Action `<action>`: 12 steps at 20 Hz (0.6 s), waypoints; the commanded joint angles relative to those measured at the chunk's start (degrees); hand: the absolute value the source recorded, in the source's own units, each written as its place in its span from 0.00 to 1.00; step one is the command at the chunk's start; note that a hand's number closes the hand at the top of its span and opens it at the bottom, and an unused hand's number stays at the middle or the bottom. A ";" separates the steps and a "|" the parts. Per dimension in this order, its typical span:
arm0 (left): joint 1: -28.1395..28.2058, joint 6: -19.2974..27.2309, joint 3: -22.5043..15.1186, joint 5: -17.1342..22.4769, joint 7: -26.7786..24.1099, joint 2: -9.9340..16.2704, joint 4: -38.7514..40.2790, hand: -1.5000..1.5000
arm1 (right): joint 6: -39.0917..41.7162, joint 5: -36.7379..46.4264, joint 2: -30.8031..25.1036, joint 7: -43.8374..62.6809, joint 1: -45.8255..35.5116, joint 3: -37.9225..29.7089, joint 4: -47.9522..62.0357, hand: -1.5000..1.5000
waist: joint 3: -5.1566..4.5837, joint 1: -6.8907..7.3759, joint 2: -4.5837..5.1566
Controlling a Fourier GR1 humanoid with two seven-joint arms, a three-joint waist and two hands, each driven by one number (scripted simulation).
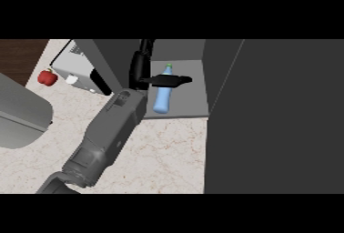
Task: Pick up the bottled water, place it into the cabinet and close the cabinet
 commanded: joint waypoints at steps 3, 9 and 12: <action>8.56 -4.66 -0.34 2.38 0.90 2.75 -8.78 0.00 | -2.32 -0.56 0.38 3.58 0.43 0.44 -3.86 0.00 | -0.28 2.93 -1.00; 17.80 -4.28 -4.92 3.21 5.35 2.25 -23.40 0.00 | -3.72 3.99 2.40 0.54 1.21 4.28 -0.63 0.00 | -0.24 3.60 -1.26; 21.58 -4.45 -7.35 4.64 9.75 2.24 -33.03 0.00 | -2.60 0.00 -0.09 2.41 1.26 0.10 -3.65 0.00 | -0.23 3.87 -1.28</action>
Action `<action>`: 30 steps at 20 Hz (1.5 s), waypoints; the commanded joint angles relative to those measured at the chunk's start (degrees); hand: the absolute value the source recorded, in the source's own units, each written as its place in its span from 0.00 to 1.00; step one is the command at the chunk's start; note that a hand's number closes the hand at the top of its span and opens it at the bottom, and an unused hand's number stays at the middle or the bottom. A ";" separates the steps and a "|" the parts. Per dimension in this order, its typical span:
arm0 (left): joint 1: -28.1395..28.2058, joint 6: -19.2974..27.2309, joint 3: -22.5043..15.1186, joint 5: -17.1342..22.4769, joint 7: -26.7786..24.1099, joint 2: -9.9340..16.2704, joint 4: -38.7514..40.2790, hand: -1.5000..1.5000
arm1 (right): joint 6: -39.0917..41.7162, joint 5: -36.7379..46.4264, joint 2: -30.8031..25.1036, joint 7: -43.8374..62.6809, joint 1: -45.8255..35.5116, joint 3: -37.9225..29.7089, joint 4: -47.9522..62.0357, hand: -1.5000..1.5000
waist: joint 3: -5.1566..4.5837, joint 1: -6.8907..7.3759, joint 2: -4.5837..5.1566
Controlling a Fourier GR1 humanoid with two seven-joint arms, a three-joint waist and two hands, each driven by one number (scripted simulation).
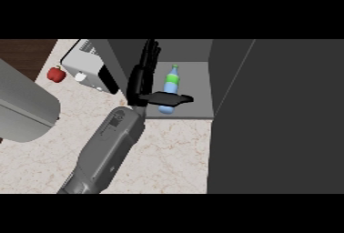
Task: Pick up the bottled water, place it into the cabinet and close the cabinet
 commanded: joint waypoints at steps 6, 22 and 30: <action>21.71 4.32 -5.30 0.20 7.06 1.76 -29.00 0.00 | -0.11 -0.85 -1.44 2.26 0.26 -0.18 -3.22 0.00 | -0.12 0.76 -0.25; 53.86 2.67 -17.94 -1.37 15.06 11.82 -71.35 0.00 | 4.16 9.40 -7.63 1.04 2.36 8.83 -2.44 1.00 | -0.17 0.04 -0.07; 66.90 -0.43 -11.15 2.57 10.75 18.51 -80.74 0.00 | 8.71 11.33 -12.51 8.22 -1.88 13.97 -8.17 1.00 | -0.21 0.73 0.06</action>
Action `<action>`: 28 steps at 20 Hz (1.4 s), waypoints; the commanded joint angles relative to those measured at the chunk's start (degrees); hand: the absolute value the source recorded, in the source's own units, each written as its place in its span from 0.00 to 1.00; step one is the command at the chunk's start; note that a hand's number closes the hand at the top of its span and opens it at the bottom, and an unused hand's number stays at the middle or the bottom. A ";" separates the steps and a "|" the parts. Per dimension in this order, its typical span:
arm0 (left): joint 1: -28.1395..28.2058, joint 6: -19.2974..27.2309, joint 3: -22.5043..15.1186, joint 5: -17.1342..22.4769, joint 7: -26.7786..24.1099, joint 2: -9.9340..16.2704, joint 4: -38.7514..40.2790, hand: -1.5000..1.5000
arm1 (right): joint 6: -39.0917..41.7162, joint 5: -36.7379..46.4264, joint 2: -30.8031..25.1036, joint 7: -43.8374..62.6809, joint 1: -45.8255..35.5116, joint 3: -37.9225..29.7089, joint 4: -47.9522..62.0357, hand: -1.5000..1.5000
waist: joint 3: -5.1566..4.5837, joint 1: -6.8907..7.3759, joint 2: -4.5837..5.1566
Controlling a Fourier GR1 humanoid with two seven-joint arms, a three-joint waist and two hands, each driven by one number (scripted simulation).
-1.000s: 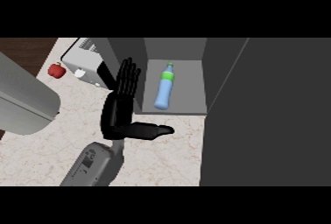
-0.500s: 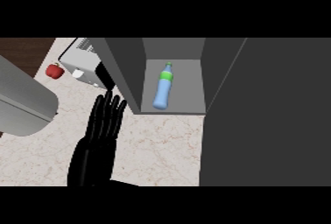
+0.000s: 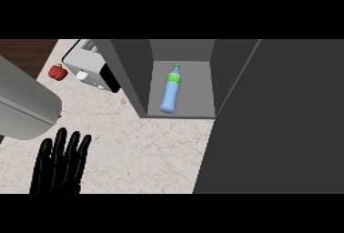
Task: Pick up the bottled water, place it into the cabinet and close the cabinet
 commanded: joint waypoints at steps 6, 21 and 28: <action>14.18 -5.70 7.31 6.98 -3.60 5.94 -10.25 0.00 | -0.10 8.23 2.34 7.61 -3.69 13.76 -6.74 1.00 | -0.25 0.32 -0.57; 24.97 -19.83 20.15 18.55 -8.76 10.47 -10.87 0.00 | -1.27 4.27 13.04 20.15 -14.29 13.91 -2.83 1.00 | -0.39 3.11 -0.17; 34.41 -31.47 28.46 25.09 -13.11 11.84 -8.96 0.00 | -13.38 0.80 15.40 28.29 -31.72 13.74 4.49 1.00 | -0.23 2.31 -0.37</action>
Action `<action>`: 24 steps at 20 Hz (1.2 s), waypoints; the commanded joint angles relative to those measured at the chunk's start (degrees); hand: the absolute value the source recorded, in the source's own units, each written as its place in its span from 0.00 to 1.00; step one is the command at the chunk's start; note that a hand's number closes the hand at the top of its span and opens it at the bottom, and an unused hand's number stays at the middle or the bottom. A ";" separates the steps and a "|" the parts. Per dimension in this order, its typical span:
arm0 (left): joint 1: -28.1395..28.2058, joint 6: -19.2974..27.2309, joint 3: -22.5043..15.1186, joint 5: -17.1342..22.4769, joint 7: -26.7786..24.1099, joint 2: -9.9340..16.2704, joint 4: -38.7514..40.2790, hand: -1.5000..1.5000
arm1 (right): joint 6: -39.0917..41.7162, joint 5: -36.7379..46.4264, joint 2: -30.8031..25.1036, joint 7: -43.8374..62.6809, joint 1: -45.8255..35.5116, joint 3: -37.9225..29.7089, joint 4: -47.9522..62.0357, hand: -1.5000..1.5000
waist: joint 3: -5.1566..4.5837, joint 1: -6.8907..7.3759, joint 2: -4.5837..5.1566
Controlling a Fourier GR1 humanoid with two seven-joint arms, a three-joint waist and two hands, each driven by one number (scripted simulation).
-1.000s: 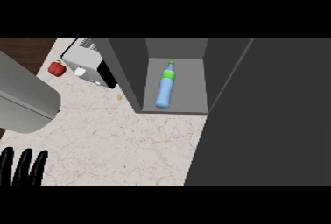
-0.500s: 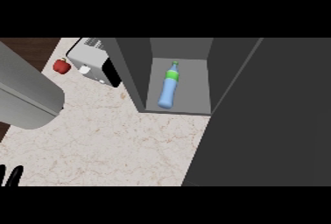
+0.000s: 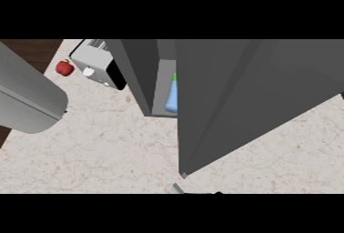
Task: Pick up the bottled water, place it into the cabinet and close the cabinet
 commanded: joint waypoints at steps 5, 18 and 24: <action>6.62 -9.60 9.64 8.74 -2.69 0.35 0.88 0.00 | -11.19 -12.73 2.23 4.09 -24.84 -5.84 12.76 1.00 | -0.11 -0.28 -0.38; 14.42 -23.20 19.07 15.14 -1.67 -2.74 3.11 0.00 | -4.29 -30.73 0.72 4.90 -47.50 -29.69 33.14 1.00 | -0.07 -0.85 -0.56; 11.88 -19.22 21.97 17.70 2.80 -3.74 -0.18 0.00 | 4.52 -30.96 -0.55 -2.01 -53.46 -33.16 49.33 1.00 | -0.02 -1.50 -0.21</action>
